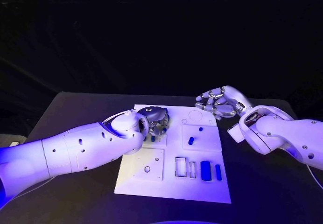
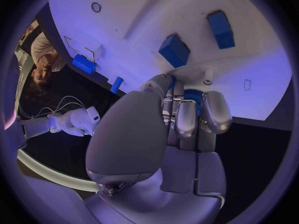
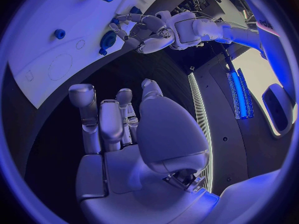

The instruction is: Assemble the parts on the task board

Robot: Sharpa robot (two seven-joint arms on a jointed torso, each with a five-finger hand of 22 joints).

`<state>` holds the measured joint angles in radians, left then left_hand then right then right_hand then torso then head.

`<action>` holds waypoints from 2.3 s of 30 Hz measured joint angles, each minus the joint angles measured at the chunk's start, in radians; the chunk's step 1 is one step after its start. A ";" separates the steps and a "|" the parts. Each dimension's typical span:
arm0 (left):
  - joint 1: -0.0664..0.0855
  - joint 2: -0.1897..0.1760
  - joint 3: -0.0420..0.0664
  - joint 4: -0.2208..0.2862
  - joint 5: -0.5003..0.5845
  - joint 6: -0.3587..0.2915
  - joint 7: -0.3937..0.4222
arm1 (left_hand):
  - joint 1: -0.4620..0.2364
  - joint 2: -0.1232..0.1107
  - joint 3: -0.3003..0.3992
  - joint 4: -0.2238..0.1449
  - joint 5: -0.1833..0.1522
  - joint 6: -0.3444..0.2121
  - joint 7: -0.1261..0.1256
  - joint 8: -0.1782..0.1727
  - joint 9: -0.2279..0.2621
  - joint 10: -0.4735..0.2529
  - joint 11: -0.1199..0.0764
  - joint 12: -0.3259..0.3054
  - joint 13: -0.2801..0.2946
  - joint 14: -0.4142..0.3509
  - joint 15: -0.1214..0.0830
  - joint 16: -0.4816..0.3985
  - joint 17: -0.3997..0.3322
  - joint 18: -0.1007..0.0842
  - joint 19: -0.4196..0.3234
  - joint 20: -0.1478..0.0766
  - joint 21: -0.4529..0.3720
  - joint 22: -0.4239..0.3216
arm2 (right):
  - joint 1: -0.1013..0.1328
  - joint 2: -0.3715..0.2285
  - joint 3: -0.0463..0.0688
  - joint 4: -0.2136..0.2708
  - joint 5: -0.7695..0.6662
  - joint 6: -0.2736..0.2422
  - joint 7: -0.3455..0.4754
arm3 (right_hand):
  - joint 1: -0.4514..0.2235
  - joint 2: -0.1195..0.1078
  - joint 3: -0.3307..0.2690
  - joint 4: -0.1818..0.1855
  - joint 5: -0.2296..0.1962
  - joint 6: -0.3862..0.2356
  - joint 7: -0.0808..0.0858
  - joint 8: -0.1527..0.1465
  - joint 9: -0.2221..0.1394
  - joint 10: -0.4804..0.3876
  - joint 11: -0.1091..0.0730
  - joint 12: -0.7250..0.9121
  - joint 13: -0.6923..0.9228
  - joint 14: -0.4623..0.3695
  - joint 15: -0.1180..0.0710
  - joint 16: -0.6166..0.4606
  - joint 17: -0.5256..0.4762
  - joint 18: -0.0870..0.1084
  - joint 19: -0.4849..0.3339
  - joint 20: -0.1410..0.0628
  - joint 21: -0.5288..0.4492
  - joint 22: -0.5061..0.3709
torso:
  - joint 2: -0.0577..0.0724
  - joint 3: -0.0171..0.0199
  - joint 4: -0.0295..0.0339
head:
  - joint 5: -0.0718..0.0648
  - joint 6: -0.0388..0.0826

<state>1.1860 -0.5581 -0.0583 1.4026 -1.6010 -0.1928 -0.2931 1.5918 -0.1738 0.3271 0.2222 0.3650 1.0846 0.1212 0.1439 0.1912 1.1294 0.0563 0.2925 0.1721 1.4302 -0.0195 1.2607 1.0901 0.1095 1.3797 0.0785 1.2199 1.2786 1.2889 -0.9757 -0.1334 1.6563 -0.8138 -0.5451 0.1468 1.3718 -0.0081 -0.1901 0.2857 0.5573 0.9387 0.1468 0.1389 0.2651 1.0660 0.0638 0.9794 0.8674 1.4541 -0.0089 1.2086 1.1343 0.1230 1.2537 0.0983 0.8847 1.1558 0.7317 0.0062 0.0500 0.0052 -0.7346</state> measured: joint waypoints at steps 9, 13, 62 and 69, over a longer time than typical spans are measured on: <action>-0.002 -0.004 0.002 0.003 0.006 -0.007 0.008 | 0.000 0.000 0.017 -0.011 0.000 0.009 0.002 -0.009 -0.003 0.015 -0.001 -0.020 -0.006 0.000 0.000 0.000 -0.004 0.000 0.000 0.000 0.008 0.009 | 0.000 0.001 0.000 -0.001 0.000 0.000 0.000 | 0.004 0.004 0.000 0.000 0.000 0.000 0.000 0.000 0.000 0.000 0.000 0.000 0.000 0.000 0.000 0.000 0.000 0.000 0.000 0.000 0.000 0.000 | 0.000 -0.0004 0.0002 | -0.001 0.003; -0.004 -0.014 0.004 0.010 0.010 -0.014 0.011 | 0.000 0.000 0.021 -0.015 0.000 0.012 0.005 -0.015 -0.005 0.021 0.003 -0.026 -0.007 0.000 0.000 0.000 -0.006 0.000 0.000 0.000 0.011 0.010 | 0.000 0.002 0.000 -0.003 0.000 0.000 0.000 | 0.004 0.004 0.000 0.000 0.000 0.000 0.000 0.000 0.000 0.001 0.001 0.000 0.000 0.000 0.000 0.000 0.000 0.000 0.000 0.000 0.000 0.000 | 0.000 -0.0009 0.0006 | 0.000 0.006; -0.004 -0.182 0.044 0.095 0.128 -0.037 0.017 | -0.017 -0.017 0.031 -0.014 0.000 0.030 0.002 -0.023 -0.008 0.042 0.003 -0.049 -0.008 0.003 0.004 0.006 -0.012 -0.009 0.003 -0.004 0.023 0.022 | 0.000 0.002 0.000 -0.008 0.000 0.000 0.001 | 0.004 0.004 0.000 0.000 0.000 0.000 0.000 0.000 0.000 0.001 0.001 0.000 0.000 0.000 0.000 0.000 0.000 0.000 0.000 0.000 0.000 0.000 | 0.001 -0.0003 0.0001 | 0.006 0.012; -0.004 -0.173 0.043 0.084 0.131 -0.035 0.017 | -0.017 -0.017 0.031 -0.014 0.000 0.030 0.002 -0.023 -0.008 0.042 0.003 -0.049 -0.008 0.003 0.004 0.006 -0.012 -0.009 0.003 -0.004 0.023 0.022 | 0.000 0.003 0.000 -0.007 0.000 0.000 0.001 | 0.004 0.004 0.000 0.000 0.000 0.000 0.000 0.000 0.000 0.001 0.001 0.000 0.000 0.000 0.000 0.000 0.000 0.000 0.000 0.000 0.000 0.000 | 0.001 0.0002 0.0001 | 0.007 0.011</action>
<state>1.1822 -0.7308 -0.0151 1.4869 -1.4699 -0.2278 -0.2758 1.5746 -0.1910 0.3578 0.2080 0.3650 1.1147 0.1229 0.1210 0.1834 1.1715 0.0594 0.2434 0.1639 1.4335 -0.0158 1.2662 1.0780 0.1002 1.3832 0.0750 1.2431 1.3006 1.2886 -0.9727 -0.1335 1.6493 -0.8138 -0.5451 0.1479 1.3756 -0.0043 -0.1901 0.2857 0.5573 0.9387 0.1468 0.1388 0.2653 1.0668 0.0646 0.9794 0.8671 1.4541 -0.0090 1.2086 1.1338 0.1229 1.2537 0.0983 0.8847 1.1558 0.7323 0.0064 0.0501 0.0120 -0.7238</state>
